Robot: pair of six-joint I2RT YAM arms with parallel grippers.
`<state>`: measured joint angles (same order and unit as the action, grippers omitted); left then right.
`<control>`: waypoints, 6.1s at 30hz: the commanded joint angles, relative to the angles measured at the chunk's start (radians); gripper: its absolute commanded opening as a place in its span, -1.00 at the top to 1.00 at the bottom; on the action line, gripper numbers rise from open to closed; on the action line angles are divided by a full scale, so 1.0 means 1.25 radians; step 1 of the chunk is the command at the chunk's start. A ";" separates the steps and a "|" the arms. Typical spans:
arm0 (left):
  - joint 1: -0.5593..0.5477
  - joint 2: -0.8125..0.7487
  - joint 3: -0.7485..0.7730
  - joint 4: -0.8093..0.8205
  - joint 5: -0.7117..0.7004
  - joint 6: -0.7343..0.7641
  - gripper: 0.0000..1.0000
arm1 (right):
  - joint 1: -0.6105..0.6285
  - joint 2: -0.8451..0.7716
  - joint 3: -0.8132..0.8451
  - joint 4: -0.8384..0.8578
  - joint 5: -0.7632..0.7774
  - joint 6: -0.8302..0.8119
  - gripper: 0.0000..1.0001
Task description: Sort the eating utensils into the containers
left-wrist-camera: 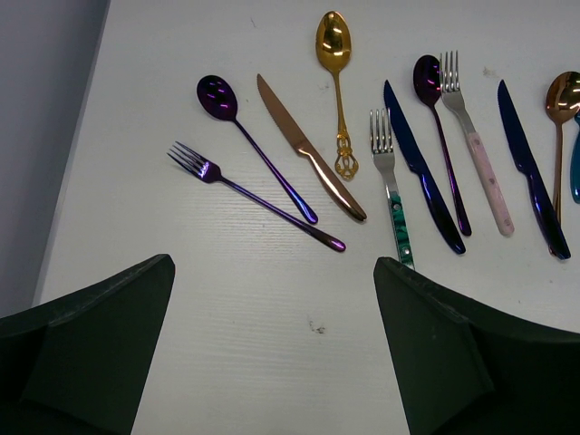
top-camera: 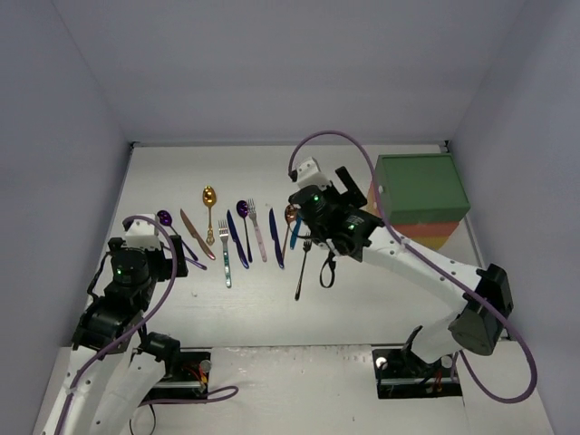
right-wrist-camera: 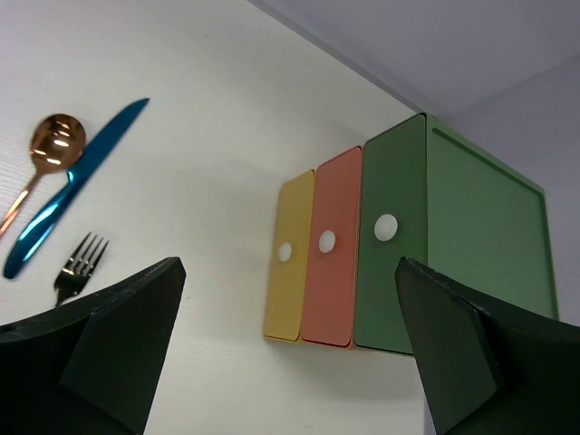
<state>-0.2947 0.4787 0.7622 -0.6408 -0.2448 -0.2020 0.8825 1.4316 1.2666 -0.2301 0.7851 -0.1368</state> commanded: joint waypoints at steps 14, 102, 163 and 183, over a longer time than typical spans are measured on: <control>-0.002 0.000 0.004 0.082 -0.012 -0.005 -0.81 | -0.014 0.322 -0.027 0.026 0.355 0.044 -0.46; -0.002 -0.001 -0.002 0.084 0.024 -0.011 -0.81 | -0.213 0.694 0.068 0.023 0.611 0.097 0.38; -0.004 -0.007 -0.002 0.084 0.029 -0.011 -0.81 | -0.225 0.753 0.123 0.023 0.625 0.055 0.24; -0.004 -0.011 -0.002 0.084 0.029 -0.010 -0.81 | -0.231 0.745 0.123 0.023 0.619 0.052 0.71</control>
<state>-0.2955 0.4599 0.7551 -0.6140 -0.2134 -0.2031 0.6018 2.3829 1.3952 -0.1978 1.4737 -0.0952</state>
